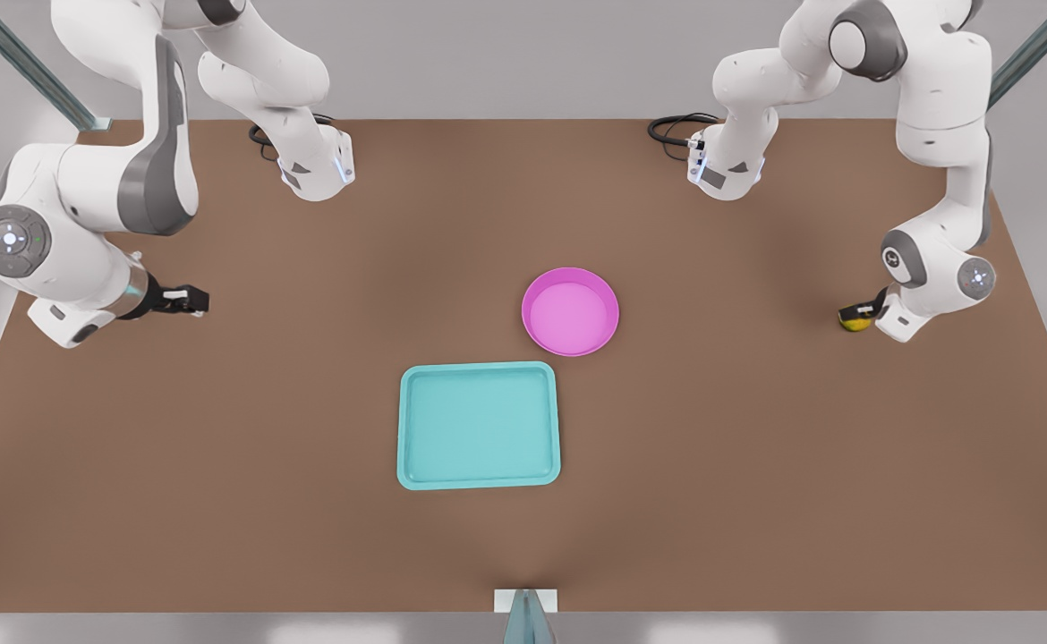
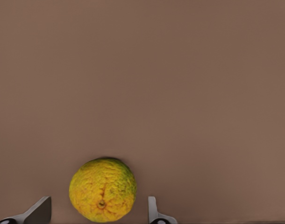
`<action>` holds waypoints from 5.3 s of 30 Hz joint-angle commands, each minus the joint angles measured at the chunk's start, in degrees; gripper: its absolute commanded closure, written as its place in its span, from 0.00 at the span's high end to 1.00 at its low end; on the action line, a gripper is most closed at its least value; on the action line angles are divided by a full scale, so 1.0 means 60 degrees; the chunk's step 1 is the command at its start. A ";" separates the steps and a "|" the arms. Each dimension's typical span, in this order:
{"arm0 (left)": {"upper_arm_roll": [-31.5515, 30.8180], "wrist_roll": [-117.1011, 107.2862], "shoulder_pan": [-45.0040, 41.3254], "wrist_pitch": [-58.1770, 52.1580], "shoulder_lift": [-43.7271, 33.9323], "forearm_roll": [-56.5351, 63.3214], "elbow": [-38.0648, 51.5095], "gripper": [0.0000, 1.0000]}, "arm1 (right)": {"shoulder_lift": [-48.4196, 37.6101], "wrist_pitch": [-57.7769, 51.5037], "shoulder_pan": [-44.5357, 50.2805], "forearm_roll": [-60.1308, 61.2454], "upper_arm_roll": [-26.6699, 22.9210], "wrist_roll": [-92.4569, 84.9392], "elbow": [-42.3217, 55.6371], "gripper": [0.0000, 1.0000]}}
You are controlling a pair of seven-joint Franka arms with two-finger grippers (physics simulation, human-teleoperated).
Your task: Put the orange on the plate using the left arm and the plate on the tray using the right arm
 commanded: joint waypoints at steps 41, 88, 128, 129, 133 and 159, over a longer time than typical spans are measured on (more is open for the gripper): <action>-0.0245 0.0380 -0.1391 -0.1542 -0.0206 0.0023 0.0556 0.65 | 0.0306 -0.0385 -0.0270 0.0026 -0.0160 -0.0198 -0.0463 1.00; -0.2588 -0.2145 -0.1146 -0.9922 -0.0486 -0.0138 0.8540 1.00 | 0.4436 1.1451 0.7142 0.5475 0.0851 0.6218 -0.3744 1.00; -0.2588 -0.2160 -0.1161 -1.0200 -0.0471 -0.0124 0.8555 1.00 | 0.3733 1.0220 0.6029 0.5974 0.0880 0.6086 -0.2470 0.21; -0.2588 -0.2160 -0.1161 -1.0200 -0.0471 -0.0124 0.8555 1.00 | 0.3748 1.0220 0.5838 0.5988 0.0865 0.6086 -0.2308 0.21; -0.2588 -0.2160 -0.1161 -1.0230 -0.0471 -0.0124 0.8555 1.00 | 0.4114 1.0235 0.4637 0.5974 0.0880 0.6027 -0.1488 0.21; -0.2647 -0.2145 -0.1219 -1.1167 -0.0280 -0.0358 0.9170 1.00 | 0.1697 0.0500 0.2411 0.4188 -0.2032 0.2295 -0.0715 1.00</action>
